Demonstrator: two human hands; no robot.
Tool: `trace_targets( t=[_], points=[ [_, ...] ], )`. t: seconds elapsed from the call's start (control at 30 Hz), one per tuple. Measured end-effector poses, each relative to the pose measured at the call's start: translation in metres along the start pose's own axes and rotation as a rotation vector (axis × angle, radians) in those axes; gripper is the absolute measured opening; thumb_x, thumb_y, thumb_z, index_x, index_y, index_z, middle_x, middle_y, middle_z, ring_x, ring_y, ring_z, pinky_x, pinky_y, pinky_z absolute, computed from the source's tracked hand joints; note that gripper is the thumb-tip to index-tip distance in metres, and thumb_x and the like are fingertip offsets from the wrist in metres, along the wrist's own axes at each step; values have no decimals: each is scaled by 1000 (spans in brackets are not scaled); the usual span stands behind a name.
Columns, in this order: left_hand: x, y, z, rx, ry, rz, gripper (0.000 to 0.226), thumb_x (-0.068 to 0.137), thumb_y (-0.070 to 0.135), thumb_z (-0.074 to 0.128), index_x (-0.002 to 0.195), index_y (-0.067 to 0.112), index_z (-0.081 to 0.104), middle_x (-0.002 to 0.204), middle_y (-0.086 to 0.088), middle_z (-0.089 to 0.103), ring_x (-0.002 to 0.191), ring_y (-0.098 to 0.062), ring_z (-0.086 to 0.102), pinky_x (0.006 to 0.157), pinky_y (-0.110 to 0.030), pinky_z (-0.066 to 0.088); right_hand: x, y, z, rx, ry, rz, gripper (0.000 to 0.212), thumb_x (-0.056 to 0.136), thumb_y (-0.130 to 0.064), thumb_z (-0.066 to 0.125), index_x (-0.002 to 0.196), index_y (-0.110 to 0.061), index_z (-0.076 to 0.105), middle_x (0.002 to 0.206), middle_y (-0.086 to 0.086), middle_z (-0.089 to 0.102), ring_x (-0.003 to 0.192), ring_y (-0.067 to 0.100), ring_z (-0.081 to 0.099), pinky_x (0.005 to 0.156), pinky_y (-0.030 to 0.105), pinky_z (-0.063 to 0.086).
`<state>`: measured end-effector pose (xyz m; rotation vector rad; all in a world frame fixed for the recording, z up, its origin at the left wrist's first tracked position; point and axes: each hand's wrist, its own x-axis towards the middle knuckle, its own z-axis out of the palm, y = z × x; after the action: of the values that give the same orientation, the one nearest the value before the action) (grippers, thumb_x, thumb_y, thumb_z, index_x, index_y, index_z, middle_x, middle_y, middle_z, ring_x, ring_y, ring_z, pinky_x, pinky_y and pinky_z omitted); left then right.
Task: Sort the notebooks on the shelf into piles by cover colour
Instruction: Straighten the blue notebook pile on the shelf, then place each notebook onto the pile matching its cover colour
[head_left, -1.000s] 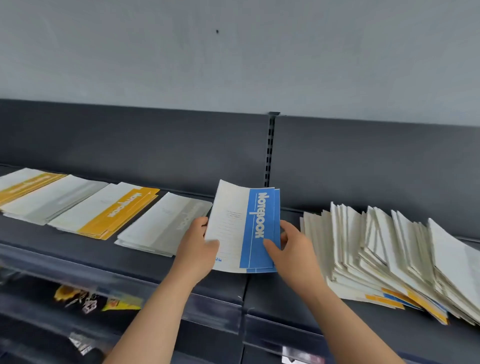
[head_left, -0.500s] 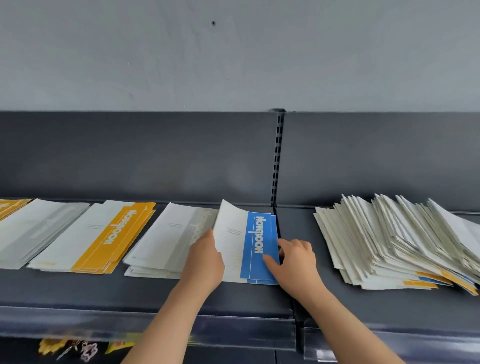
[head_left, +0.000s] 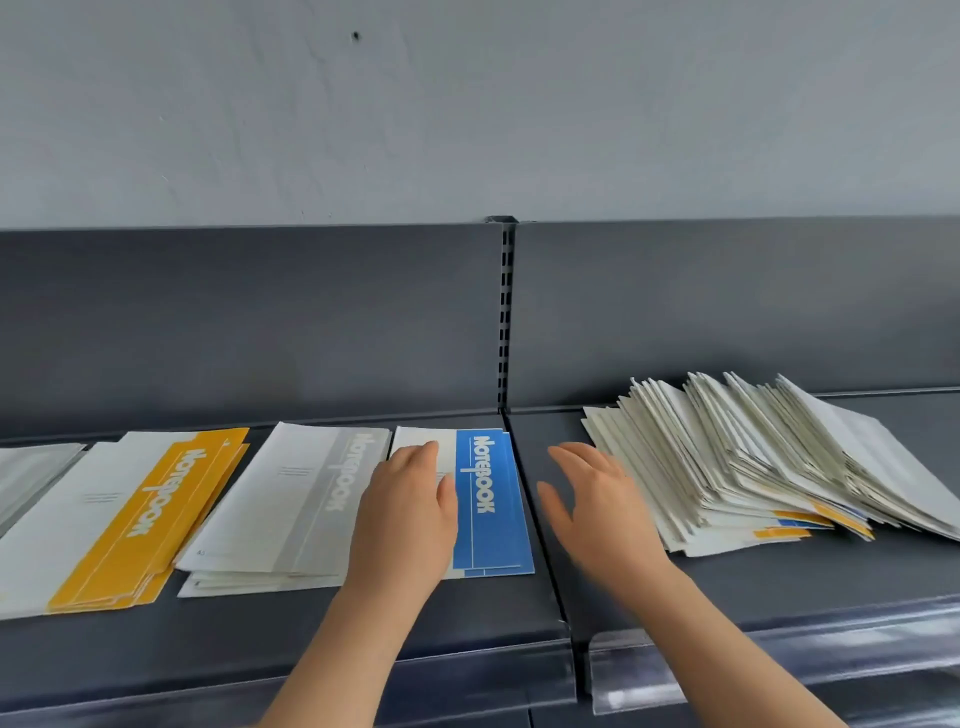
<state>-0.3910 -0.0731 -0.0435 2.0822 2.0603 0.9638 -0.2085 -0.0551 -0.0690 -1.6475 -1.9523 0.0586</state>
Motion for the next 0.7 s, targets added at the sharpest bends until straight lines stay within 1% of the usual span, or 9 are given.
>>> trace_targets(
  t=[0.17,0.23,0.33,0.4,0.47,0.53,0.57,0.63,0.7],
  points=[
    [11,38,16,-81,14,82,39,98,25,43,135,15,49,134,0,53,123,-18,45,98,-25,35,0,36,-36,-76,107,-4,37,90,-24,58,122,-7,59,122,4,61,116,25,53,102,32,37],
    [14,58,27,-106,16,105,37,98,25,44,132,13,52,130,-1,55,120,-19,47,95,-26,36,-1,55,-53,-99,140,13,33,89,-22,59,118,-6,61,119,5,63,114,25,55,103,31,35],
    [17,92,44,-149,21,135,40,97,27,46,135,14,50,132,1,54,122,-18,45,96,-25,36,-3,88,-79,-107,155,48,31,91,-22,56,118,-8,61,121,3,62,115,23,54,105,27,30],
    [20,117,57,-182,16,163,38,97,26,47,132,13,53,126,1,57,114,-18,50,90,-25,37,-4,115,-95,-98,165,77,30,91,-21,56,117,-8,62,119,2,63,113,24,55,105,29,32],
    [24,145,69,-214,6,213,32,95,23,48,124,12,59,109,1,60,101,-20,54,80,-23,37,-4,145,-111,-101,166,128,32,92,-22,55,121,-9,60,122,1,62,115,24,54,106,30,31],
    [28,174,82,-253,-14,250,25,94,21,49,112,10,63,94,2,57,93,-19,54,75,-23,37,-4,176,-127,-98,165,191,35,94,-24,52,125,-10,58,128,2,59,121,24,50,109,30,28],
    [29,189,89,-281,-34,255,20,94,20,49,104,10,63,93,0,58,92,-19,55,75,-26,41,-5,191,-134,-96,166,223,36,94,-25,51,127,-10,57,130,2,58,123,23,48,110,30,28],
    [30,218,103,-325,-90,254,14,94,20,48,87,12,58,92,-8,63,89,-21,56,76,-37,48,-10,223,-147,-92,158,302,38,95,-28,48,130,-13,54,133,0,55,124,21,48,106,30,32],
    [30,244,118,-345,-150,249,15,93,20,45,80,13,50,86,-11,64,80,-24,57,75,-42,49,-16,256,-154,-98,109,400,38,96,-31,46,128,-13,55,130,0,57,115,23,52,98,32,38]
  ],
)
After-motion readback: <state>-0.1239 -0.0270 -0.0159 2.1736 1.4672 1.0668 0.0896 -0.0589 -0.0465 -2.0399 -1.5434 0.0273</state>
